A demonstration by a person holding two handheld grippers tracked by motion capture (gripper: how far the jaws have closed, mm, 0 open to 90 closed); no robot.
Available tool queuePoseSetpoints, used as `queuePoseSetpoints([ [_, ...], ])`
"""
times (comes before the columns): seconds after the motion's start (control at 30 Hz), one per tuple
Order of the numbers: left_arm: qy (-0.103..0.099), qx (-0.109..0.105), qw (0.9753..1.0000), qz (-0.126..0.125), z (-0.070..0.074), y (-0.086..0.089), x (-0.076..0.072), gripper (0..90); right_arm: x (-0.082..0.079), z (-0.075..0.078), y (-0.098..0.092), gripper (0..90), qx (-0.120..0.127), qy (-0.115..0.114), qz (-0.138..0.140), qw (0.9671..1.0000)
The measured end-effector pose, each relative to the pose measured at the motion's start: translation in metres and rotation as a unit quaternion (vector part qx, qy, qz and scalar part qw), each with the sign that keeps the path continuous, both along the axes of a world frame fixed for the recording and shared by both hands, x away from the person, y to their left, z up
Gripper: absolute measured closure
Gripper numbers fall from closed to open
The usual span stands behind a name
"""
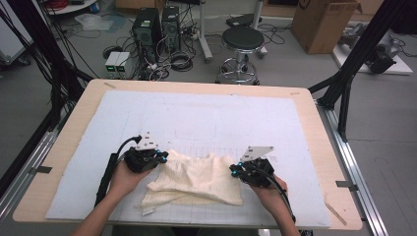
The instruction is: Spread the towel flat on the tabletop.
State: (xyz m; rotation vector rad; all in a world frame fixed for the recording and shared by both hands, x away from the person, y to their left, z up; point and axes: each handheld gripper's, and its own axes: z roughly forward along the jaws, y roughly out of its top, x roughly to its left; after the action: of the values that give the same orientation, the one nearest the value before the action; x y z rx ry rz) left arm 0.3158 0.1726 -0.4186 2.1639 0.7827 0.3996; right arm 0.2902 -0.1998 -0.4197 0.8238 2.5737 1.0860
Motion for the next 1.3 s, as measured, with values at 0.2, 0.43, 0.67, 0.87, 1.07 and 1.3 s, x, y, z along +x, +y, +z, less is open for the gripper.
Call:
queuePoseSetpoints([
  [0.2,0.020,-0.003,0.9998,0.005,-0.011,0.013,-0.008,85.4,-0.009,-0.010,-0.013,76.1,-0.003,0.026,-0.003,0.9997],
  [0.43,0.016,-0.058,0.9973,0.040,-0.006,0.024,-0.001,69.3,0.006,0.008,-0.022,65.9,0.056,0.002,-0.032,0.9979],
  [0.67,0.038,-0.088,0.9937,0.058,-0.016,0.019,0.013,68.5,0.028,-0.001,-0.016,62.3,0.042,0.006,-0.044,0.9982],
  [0.87,0.054,-0.049,0.9962,0.048,-0.024,0.016,0.016,65.1,0.037,-0.012,-0.013,59.5,0.028,0.031,-0.037,0.9984],
  [1.07,0.039,-0.036,0.9974,0.048,-0.024,0.013,0.014,78.6,0.037,-0.018,-0.004,70.6,0.000,0.029,-0.026,0.9992],
  [1.3,0.025,-0.051,0.9966,0.060,-0.020,0.016,0.014,87.2,0.039,-0.017,-0.003,84.4,0.006,0.033,-0.009,0.9994],
])
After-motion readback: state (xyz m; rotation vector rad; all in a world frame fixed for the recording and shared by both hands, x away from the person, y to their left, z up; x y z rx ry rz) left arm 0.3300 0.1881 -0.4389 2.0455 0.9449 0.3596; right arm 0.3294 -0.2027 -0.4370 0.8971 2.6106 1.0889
